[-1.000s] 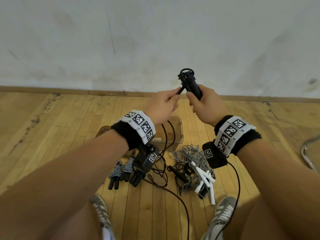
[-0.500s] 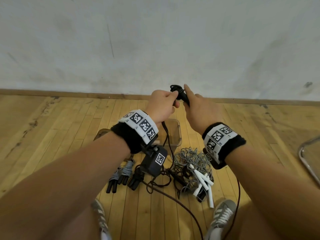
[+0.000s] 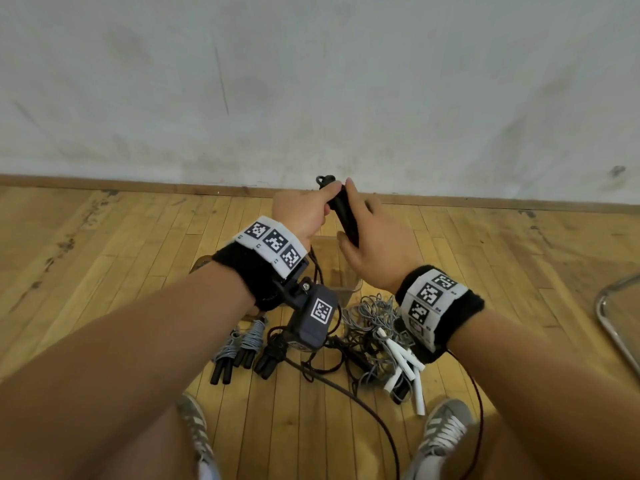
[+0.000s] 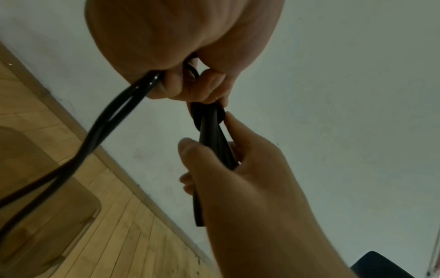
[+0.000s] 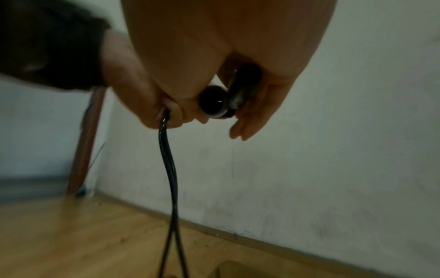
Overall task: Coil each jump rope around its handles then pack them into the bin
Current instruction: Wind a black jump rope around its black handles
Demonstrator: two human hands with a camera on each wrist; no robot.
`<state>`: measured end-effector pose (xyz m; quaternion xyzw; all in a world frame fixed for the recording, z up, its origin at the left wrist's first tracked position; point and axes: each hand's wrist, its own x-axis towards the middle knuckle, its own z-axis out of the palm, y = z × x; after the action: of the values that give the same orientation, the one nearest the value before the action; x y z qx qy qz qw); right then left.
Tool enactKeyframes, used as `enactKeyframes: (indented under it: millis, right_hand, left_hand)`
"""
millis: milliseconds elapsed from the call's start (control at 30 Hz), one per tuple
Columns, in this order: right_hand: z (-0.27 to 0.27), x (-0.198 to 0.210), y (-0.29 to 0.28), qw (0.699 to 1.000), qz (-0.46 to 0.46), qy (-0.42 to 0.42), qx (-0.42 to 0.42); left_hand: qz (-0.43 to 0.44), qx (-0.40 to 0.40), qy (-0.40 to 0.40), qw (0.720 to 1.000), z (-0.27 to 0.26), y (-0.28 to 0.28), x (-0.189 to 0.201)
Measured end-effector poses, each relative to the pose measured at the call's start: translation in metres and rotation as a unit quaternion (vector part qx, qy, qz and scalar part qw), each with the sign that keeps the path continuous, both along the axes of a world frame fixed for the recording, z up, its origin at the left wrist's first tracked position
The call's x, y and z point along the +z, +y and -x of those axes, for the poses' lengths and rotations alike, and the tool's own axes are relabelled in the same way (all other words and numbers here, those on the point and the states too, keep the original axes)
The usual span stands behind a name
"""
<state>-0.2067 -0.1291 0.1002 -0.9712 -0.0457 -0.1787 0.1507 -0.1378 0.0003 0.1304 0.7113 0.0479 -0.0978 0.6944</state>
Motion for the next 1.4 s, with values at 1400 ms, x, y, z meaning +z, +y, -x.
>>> enactKeyframes:
  millis: [1400]
  right_hand:
    - [-0.005,0.018,-0.009,1.0,-0.023,0.003,-0.012]
  left_hand:
    - [-0.08,-0.059,-0.119,0.988,-0.005,0.005,0.007]
